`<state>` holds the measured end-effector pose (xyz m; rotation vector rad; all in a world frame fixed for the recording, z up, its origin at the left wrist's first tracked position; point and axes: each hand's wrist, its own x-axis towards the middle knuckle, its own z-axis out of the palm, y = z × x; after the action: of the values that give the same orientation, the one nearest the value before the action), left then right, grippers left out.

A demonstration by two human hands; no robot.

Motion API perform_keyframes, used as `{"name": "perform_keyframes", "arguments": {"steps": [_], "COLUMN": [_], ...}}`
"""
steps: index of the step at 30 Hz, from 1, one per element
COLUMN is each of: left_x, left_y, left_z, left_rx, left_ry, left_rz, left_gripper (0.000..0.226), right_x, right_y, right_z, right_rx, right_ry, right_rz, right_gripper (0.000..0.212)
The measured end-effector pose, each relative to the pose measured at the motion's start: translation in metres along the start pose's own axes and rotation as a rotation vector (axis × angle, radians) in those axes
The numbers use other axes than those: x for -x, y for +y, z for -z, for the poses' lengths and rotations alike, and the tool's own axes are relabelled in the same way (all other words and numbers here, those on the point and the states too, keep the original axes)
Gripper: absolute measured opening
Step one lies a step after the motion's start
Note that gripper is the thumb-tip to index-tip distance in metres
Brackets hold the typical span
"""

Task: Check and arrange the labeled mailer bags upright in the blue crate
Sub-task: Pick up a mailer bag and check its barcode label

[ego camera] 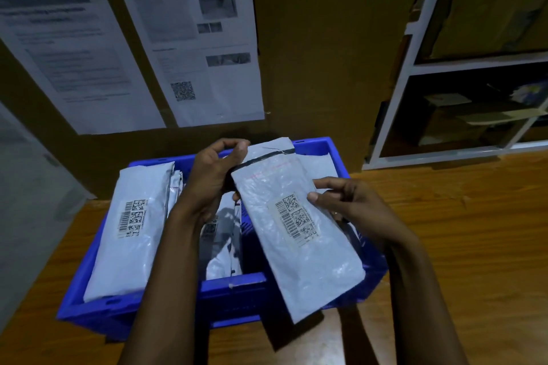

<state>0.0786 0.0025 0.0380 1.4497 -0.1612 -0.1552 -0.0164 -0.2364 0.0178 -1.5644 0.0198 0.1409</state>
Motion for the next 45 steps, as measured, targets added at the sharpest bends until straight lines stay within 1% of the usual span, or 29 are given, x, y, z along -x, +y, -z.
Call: {"name": "perform_keyframes", "arguments": {"steps": [2,5,8,10,13,17,19,21,22,25,26,28,31,34,36,39,42,45], "left_x": [0.001,0.01,0.019,0.021,0.019,0.018,0.021,0.023,0.023,0.023,0.023,0.022,0.023,0.027,0.031,0.035,0.034,0.031], "left_y": [-0.004,-0.014,-0.023,-0.029,-0.032,-0.032,-0.032,-0.03,-0.029,-0.027,-0.029,-0.033,-0.038,-0.037,-0.035,-0.034,-0.035,-0.039], "left_z": [0.0,0.002,0.0,-0.001,0.001,0.006,0.008,0.013,0.017,0.04,0.049,0.067,0.084,0.085,0.082,0.075,0.073,0.072], "left_rx": [0.052,0.107,0.006,-0.066,-0.119,-0.145,-0.144,-0.151,-0.168,-0.269,-0.334,-0.518,-0.757,-0.977,-1.092,-1.202,-1.189,-1.091], "left_ry": [0.022,-0.043,-0.13,-0.13,-0.077,-0.031,-0.015,0.032,0.081,0.294,0.367,0.482,0.555,0.564,0.539,0.534,0.508,0.355], "left_rz": [0.011,0.045,0.088,0.085,0.06,0.047,0.049,0.048,0.05,0.057,0.062,0.089,0.156,0.188,0.201,0.223,0.229,0.318], "left_gripper": [0.033,0.038,0.033,0.027,0.024,0.021,0.02,0.018,0.017,0.017,0.015,0.01,0.005,0.003,0.009,0.017,0.026,0.027], "right_x": [0.0,-0.001,-0.006,-0.008,-0.01,-0.012,-0.016,-0.026,-0.034,-0.064,-0.074,-0.095,-0.118,-0.13,-0.133,-0.136,-0.134,-0.13], "right_y": [-0.002,-0.001,0.003,0.005,0.005,0.005,0.006,0.006,0.006,0.011,0.013,0.018,0.023,0.029,0.039,0.056,0.065,0.068], "right_z": [-0.001,0.002,0.004,0.002,-0.003,-0.004,-0.005,-0.011,-0.017,-0.039,-0.047,-0.065,-0.088,-0.104,-0.109,-0.115,-0.121,-0.127], "right_rx": [-0.04,-0.059,-0.099,-0.102,-0.119,-0.062,-0.036,-0.014,0.002,0.071,0.104,0.152,0.255,0.347,0.393,0.554,0.655,0.673], "right_ry": [0.08,0.168,0.272,0.276,0.261,0.269,0.272,0.252,0.243,0.192,0.147,0.028,-0.071,-0.117,-0.154,-0.208,-0.241,-0.23], "right_rz": [0.035,0.079,0.104,0.114,0.121,0.114,0.117,0.117,0.102,0.007,-0.027,-0.108,-0.223,-0.299,-0.335,-0.308,-0.252,-0.223], "right_gripper": [0.017,0.017,0.02,0.021,0.017,0.02,0.018,0.018,0.017,0.006,0.002,0.008,0.015,0.013,0.009,0.012,0.019,0.02]}}
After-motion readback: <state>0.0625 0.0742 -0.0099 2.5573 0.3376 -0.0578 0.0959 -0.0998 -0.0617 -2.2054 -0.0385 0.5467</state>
